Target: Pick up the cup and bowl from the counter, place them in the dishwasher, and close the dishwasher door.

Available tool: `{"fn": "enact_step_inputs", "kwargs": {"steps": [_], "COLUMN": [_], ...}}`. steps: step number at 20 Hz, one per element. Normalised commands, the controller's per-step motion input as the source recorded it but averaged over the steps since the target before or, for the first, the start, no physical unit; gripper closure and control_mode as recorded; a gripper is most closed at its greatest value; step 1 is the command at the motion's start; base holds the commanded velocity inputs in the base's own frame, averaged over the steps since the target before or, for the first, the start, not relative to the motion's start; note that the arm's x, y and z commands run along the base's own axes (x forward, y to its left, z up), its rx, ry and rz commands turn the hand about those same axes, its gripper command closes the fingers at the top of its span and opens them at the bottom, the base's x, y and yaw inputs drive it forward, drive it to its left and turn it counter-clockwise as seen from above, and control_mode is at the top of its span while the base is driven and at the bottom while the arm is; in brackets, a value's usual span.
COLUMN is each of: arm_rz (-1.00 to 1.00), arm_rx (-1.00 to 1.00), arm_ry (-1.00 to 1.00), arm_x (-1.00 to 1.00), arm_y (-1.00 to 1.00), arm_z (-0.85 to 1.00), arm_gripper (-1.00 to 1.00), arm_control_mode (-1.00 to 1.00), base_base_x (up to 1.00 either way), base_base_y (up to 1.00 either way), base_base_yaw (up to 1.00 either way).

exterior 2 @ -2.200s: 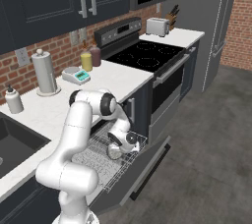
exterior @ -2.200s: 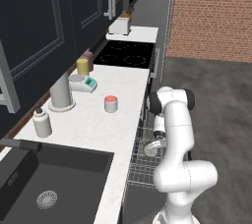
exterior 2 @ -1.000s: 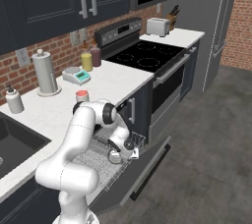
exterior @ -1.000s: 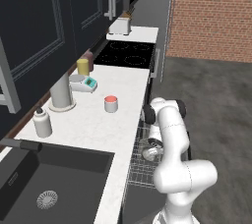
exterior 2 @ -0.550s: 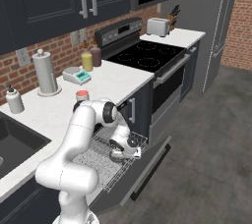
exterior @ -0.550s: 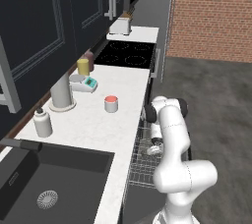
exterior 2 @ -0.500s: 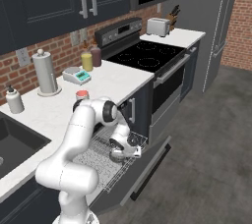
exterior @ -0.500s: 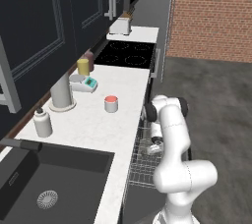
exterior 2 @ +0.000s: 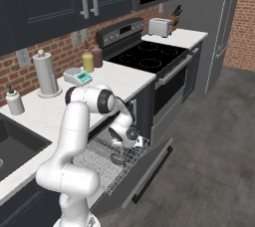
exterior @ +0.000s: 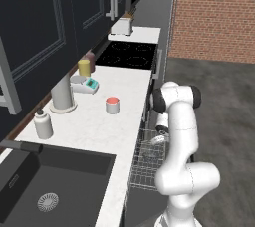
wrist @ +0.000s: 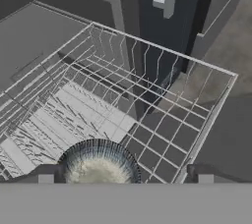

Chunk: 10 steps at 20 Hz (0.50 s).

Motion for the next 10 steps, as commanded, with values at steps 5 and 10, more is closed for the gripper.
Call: {"fn": "enact_step_inputs", "kwargs": {"steps": [5,10], "arm_rz": [0.00,0.00], "arm_rx": [0.00,0.00], "arm_ry": [-0.18,-0.09], "arm_x": [-0.49,-0.31], "arm_y": [0.00,-0.01], "arm_z": [1.00,1.00], "arm_gripper": [-1.00,-1.00], "arm_control_mode": [-1.00,-1.00], "base_base_x": [0.00,0.00], "base_base_y": [0.00,0.00], "base_base_yaw": [0.00,0.00]}}
